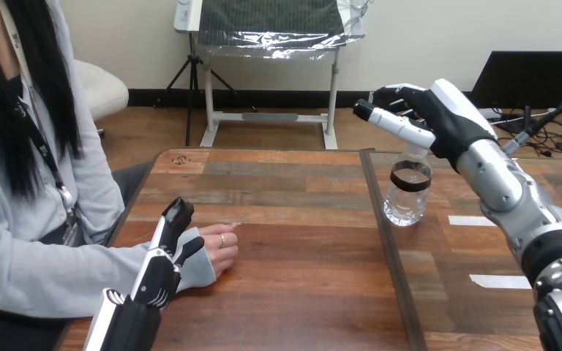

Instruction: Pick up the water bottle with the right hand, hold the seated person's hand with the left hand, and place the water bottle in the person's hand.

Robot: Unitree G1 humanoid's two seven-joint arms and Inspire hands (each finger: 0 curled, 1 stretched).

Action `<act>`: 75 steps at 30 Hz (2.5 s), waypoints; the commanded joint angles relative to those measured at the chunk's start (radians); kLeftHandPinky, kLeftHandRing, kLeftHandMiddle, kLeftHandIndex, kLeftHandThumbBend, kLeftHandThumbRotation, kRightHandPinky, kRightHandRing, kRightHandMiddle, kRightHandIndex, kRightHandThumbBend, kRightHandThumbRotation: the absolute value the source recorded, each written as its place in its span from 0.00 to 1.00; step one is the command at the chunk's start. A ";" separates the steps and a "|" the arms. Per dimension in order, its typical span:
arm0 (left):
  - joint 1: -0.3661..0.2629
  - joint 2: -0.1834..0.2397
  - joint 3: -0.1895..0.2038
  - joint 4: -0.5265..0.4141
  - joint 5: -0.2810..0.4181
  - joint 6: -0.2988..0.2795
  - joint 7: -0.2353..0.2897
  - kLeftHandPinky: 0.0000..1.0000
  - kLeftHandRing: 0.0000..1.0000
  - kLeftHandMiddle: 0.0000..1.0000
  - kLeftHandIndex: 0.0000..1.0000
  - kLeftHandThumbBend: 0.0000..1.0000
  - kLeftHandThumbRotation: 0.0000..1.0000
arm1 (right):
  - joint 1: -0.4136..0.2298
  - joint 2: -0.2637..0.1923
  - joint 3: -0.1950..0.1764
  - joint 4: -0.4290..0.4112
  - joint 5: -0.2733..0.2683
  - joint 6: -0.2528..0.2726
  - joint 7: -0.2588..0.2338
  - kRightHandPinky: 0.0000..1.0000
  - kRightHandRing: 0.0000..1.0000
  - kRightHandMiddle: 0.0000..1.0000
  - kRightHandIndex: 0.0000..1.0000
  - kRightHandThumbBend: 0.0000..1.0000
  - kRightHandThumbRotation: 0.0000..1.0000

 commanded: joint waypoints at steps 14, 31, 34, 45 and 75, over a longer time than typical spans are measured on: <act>-0.064 0.014 0.007 -0.013 -0.026 0.010 -0.013 0.92 1.00 1.00 1.00 1.00 0.56 | 0.071 -0.018 -0.018 -0.019 0.042 -0.049 0.052 0.63 0.73 0.79 0.86 0.91 0.96; -0.076 0.022 0.007 -0.005 -0.039 0.014 -0.023 0.90 1.00 1.00 1.00 1.00 0.56 | 0.090 -0.036 -0.018 -0.044 0.042 -0.093 0.056 0.66 0.76 0.82 0.86 0.84 0.94; -0.082 0.020 0.010 0.001 -0.041 0.011 -0.026 0.90 1.00 1.00 1.00 1.00 0.56 | 0.091 -0.038 -0.016 -0.047 0.040 -0.095 0.056 0.67 0.77 0.82 0.86 0.84 0.94; -0.097 0.019 0.011 0.015 -0.052 0.005 -0.035 0.90 1.00 1.00 1.00 1.00 0.57 | 0.087 -0.039 -0.018 -0.046 0.042 -0.088 0.052 0.67 0.77 0.82 0.86 0.81 0.93; -0.100 0.021 0.025 0.040 -0.080 -0.011 -0.068 0.90 1.00 1.00 1.00 1.00 0.56 | 0.077 -0.043 -0.034 -0.095 0.061 -0.121 0.026 0.69 0.79 0.83 0.86 0.69 0.84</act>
